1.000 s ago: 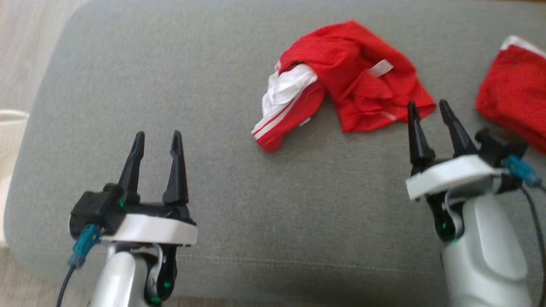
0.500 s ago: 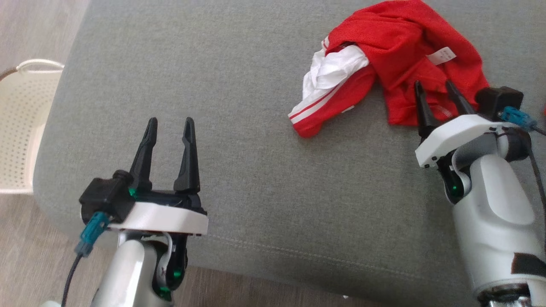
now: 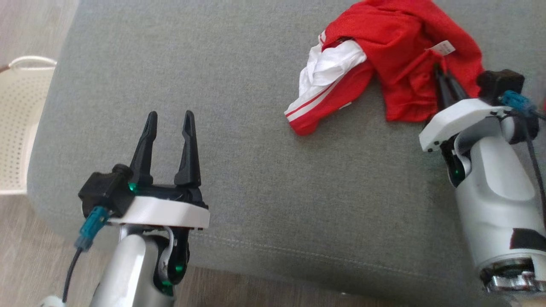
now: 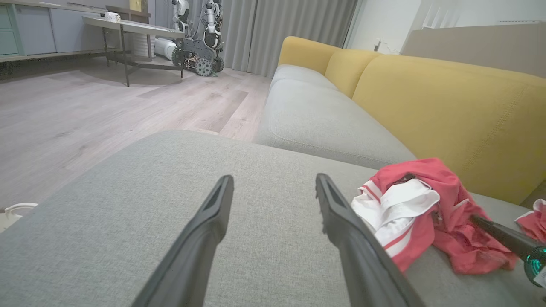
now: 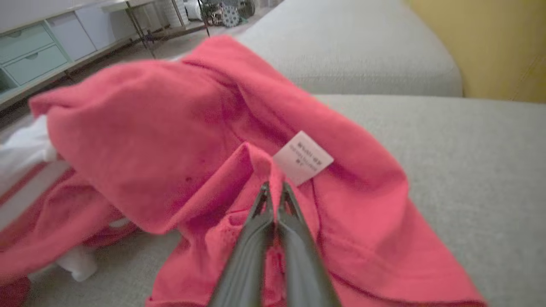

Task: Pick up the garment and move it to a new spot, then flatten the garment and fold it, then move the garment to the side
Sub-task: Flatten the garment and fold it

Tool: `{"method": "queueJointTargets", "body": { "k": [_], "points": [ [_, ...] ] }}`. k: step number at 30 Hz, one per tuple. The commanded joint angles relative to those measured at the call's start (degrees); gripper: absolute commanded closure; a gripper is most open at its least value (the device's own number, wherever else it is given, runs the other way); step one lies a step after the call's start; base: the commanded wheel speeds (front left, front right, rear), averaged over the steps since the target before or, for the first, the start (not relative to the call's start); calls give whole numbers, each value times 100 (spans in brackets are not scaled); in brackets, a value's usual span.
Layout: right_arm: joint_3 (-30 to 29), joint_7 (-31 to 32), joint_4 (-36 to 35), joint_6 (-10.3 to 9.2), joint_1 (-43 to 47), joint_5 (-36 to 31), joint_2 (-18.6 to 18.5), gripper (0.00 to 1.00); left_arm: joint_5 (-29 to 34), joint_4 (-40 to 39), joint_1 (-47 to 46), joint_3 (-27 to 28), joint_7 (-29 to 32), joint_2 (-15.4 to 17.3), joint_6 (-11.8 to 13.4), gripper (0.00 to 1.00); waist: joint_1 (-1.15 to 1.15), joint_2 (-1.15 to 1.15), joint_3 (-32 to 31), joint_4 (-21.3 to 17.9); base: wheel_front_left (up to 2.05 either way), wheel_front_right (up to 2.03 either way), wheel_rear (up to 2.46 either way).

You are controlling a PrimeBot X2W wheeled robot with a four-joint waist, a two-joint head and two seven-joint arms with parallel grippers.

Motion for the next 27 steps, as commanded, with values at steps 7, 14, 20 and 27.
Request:
{"method": "queueJointTargets", "body": {
  "k": [7,14,20,27],
  "points": [
    [335,-572,-392,36,-586,-268,-56,100,-80,-85,-26,186,-69,34,0,0,-1,0,-607,-173,0,0,0],
    [1003,-459,-544,36,-1277,-203,-222,100,-156,-32,219,86,-69,34,13,0,-1,0,-1142,-78,0,0,0],
    [1805,-497,-521,36,-2800,296,-376,100,-163,-49,491,-3,-69,34,22,0,-1,0,-1318,204,0,0,0],
    [1312,-762,-667,36,-3700,-88,-739,100,-176,-88,616,-12,-69,34,37,0,-1,0,-1298,383,0,0,0]
  ]
}}
